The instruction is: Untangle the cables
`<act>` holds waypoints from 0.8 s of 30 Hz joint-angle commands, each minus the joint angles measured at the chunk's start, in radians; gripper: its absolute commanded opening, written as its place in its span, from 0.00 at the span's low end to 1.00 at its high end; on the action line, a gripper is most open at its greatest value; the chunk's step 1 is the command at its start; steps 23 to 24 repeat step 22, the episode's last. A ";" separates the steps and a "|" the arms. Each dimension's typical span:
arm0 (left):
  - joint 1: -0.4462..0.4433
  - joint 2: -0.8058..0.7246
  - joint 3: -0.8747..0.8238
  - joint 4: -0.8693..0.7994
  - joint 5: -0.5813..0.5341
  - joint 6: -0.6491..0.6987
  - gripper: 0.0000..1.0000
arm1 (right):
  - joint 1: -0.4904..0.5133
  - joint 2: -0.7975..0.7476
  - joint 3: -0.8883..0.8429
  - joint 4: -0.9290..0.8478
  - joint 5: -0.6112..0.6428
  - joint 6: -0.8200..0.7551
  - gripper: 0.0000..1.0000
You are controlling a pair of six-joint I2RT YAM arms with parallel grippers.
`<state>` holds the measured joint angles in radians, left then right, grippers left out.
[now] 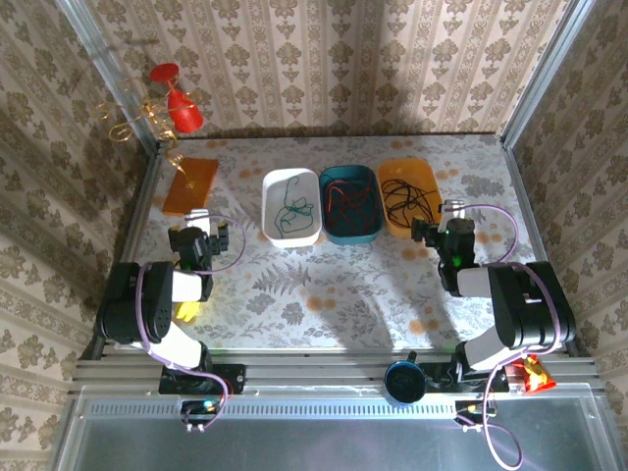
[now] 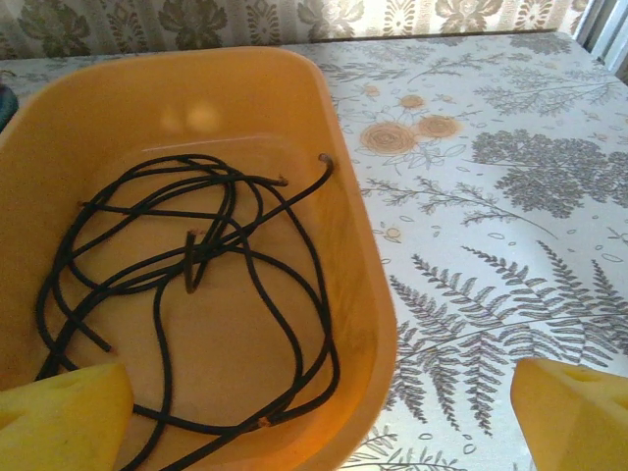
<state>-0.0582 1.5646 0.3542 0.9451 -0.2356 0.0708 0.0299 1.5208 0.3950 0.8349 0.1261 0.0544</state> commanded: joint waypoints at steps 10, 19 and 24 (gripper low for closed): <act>0.002 -0.001 0.017 0.032 0.014 -0.022 1.00 | 0.001 0.009 0.012 0.020 0.017 -0.012 1.00; 0.001 -0.001 0.017 0.032 0.014 -0.022 1.00 | -0.013 0.012 0.020 0.008 -0.011 -0.005 1.00; 0.002 -0.001 0.017 0.032 0.014 -0.023 1.00 | -0.013 0.007 0.012 0.019 -0.013 -0.007 1.00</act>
